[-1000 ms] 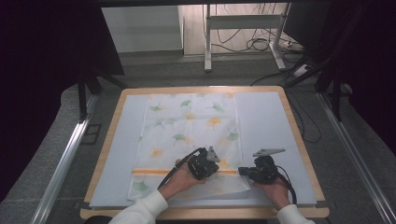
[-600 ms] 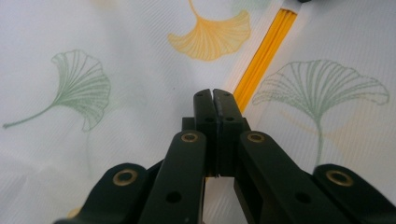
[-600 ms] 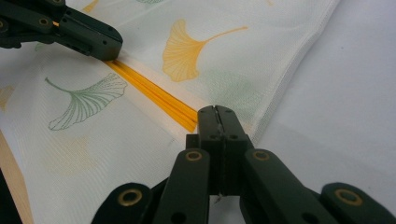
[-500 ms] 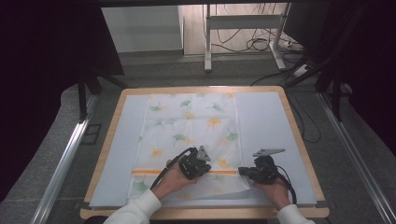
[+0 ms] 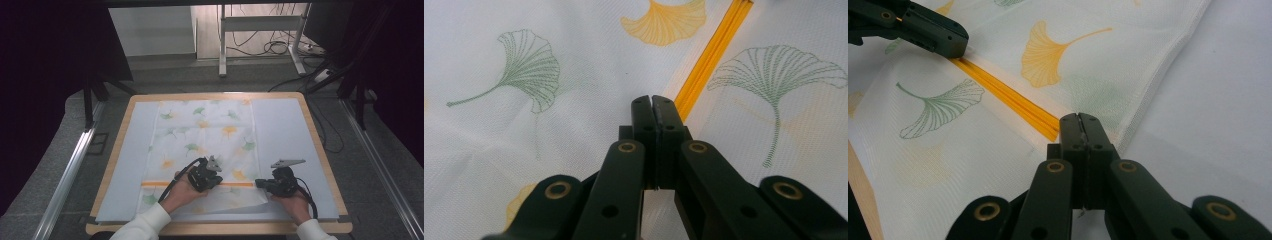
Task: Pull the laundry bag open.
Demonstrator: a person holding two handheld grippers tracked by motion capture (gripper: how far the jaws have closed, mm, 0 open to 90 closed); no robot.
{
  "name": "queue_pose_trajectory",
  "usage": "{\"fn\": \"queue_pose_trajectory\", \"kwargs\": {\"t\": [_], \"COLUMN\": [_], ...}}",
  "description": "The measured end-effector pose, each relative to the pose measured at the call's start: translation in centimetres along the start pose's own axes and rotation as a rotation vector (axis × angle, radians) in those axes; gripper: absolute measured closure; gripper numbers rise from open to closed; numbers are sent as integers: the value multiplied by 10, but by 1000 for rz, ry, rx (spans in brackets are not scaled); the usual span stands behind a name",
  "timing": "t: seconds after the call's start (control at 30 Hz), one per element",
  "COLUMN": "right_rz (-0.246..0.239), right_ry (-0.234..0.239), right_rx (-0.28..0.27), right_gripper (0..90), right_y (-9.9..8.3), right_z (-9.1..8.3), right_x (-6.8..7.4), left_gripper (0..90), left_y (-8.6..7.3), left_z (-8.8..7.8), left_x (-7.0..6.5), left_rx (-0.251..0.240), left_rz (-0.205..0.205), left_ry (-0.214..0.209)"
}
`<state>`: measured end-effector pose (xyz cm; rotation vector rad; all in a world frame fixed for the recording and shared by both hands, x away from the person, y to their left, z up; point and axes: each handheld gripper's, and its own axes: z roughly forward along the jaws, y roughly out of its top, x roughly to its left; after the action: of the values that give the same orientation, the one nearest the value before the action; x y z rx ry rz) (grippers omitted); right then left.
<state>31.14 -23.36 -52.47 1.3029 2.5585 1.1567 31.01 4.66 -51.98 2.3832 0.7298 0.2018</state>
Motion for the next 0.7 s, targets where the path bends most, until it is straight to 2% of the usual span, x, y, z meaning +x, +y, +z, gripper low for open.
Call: {"fn": "queue_pose_trajectory", "kwargs": {"t": [0.1, 0.33, 0.7], "right_rz": [-1, -2, -10], "right_ry": [-2, -3, -6], "right_rx": [0, -2, -3], "right_gripper": [897, 897, 897], "right_y": [0, 0, 0], "right_z": [0, 0, 0], "right_x": [0, 1, 1], "left_gripper": [900, 900, 900], "left_y": [-1, -5, -11], "left_z": [-1, -3, -8], "left_x": [1, 3, 6], "left_rx": [3, -6, 0], "left_rz": [2, -26, -35], "left_ry": [2, -2, 4]}}
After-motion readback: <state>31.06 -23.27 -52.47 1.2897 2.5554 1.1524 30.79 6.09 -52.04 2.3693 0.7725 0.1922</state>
